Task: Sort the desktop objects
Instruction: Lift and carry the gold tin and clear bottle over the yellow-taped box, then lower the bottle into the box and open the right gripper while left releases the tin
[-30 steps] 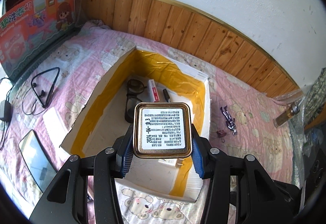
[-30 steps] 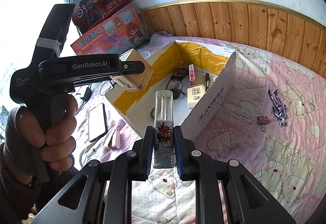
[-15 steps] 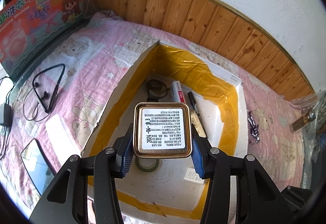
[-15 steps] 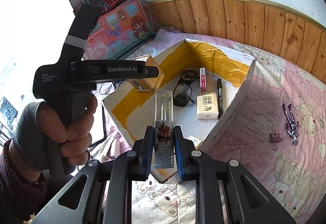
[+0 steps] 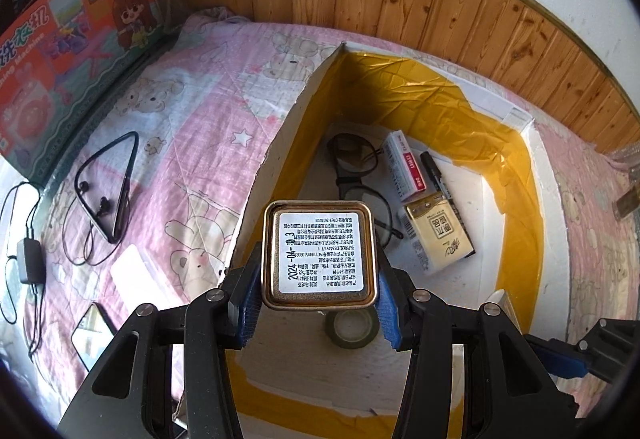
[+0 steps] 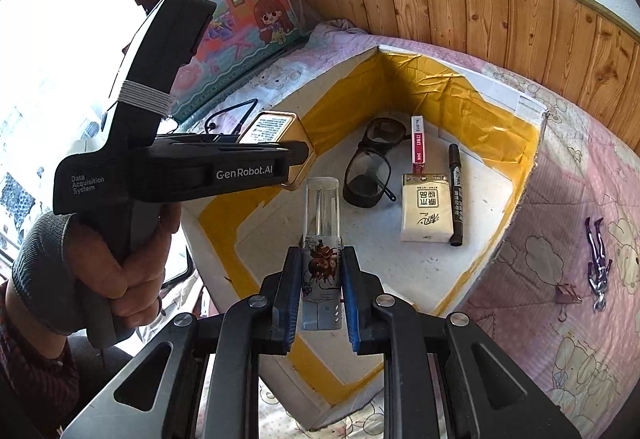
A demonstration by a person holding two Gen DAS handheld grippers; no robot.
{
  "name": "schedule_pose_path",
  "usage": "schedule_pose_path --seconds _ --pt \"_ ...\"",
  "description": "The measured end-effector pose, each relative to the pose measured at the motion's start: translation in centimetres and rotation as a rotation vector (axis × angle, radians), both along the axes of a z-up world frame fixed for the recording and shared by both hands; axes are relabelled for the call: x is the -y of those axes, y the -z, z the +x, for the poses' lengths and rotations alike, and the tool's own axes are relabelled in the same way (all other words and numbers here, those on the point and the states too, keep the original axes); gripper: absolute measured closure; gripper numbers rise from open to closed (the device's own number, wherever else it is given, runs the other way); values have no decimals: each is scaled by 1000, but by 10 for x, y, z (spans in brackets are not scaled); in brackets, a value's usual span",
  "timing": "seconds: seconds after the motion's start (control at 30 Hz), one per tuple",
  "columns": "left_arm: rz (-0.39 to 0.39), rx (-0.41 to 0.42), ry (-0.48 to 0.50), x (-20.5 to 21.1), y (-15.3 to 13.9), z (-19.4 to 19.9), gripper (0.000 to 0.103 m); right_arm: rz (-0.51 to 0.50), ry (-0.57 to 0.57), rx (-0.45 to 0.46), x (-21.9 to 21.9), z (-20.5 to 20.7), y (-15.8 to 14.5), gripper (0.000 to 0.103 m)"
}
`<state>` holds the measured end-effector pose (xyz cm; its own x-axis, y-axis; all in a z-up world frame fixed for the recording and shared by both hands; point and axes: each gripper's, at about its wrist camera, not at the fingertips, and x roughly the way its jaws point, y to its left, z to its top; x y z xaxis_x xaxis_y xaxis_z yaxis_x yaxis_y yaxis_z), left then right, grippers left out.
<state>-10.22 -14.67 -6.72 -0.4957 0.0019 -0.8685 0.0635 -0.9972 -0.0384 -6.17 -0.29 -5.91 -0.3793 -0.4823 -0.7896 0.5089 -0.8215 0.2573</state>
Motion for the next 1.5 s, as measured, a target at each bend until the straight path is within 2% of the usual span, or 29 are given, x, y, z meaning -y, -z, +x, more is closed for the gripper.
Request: schedule_pose_path --seconds 0.37,0.47,0.53,0.73,0.9,1.5 --pt "-142 47 89 -8 19 -5 52 114 -15 89 25 -32 27 82" --pt "-202 52 108 -12 22 -6 52 151 -19 106 29 -40 33 82" --pt "-207 51 112 -12 23 -6 52 175 -25 115 31 -44 37 82" --pt "-204 60 103 -10 23 -8 51 227 -32 142 37 -55 47 82" --pt "-133 53 66 1 17 -10 51 238 -29 141 39 -59 47 82" --pt "-82 47 67 1 10 -9 51 228 -30 142 36 -54 44 81"
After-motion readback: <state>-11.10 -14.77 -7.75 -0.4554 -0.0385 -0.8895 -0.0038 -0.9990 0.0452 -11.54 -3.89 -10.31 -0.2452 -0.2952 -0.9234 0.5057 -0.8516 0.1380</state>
